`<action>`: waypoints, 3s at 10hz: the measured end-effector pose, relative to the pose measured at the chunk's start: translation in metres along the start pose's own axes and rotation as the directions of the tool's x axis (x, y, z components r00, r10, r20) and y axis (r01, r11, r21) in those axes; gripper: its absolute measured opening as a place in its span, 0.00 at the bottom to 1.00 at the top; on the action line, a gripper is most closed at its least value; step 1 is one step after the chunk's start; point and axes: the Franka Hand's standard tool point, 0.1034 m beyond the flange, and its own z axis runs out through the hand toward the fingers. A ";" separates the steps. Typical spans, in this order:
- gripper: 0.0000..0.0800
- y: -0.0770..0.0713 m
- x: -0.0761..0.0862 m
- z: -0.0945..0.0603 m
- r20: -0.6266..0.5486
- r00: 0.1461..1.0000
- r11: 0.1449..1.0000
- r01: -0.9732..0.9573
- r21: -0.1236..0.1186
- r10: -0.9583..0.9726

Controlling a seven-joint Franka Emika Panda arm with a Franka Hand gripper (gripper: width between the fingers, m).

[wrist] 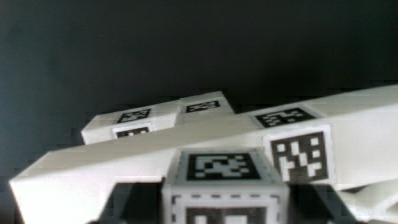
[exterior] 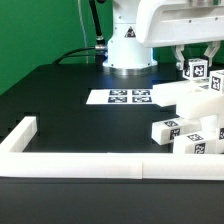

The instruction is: Assemble chair

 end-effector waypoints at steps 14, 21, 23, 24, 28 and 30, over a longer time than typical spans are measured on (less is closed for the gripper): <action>0.36 -0.004 0.000 0.000 0.003 0.659 0.659 -0.752 0.004 0.752; 0.57 -0.006 0.001 0.000 0.008 0.443 0.443 -0.897 0.006 0.897; 0.80 -0.006 0.000 0.001 0.010 0.461 0.461 -0.887 0.002 0.887; 0.81 -0.006 0.000 0.001 0.006 0.593 0.593 -0.805 0.000 0.805; 0.81 -0.005 0.000 0.000 -0.001 0.860 0.860 -0.511 -0.006 0.511; 0.81 -0.003 0.001 0.000 -0.007 0.946 0.946 -0.323 -0.012 0.323</action>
Offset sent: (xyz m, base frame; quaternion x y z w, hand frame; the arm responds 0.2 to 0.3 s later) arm 0.0000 0.0000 0.0000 0.0000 0.0000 0.1296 0.9916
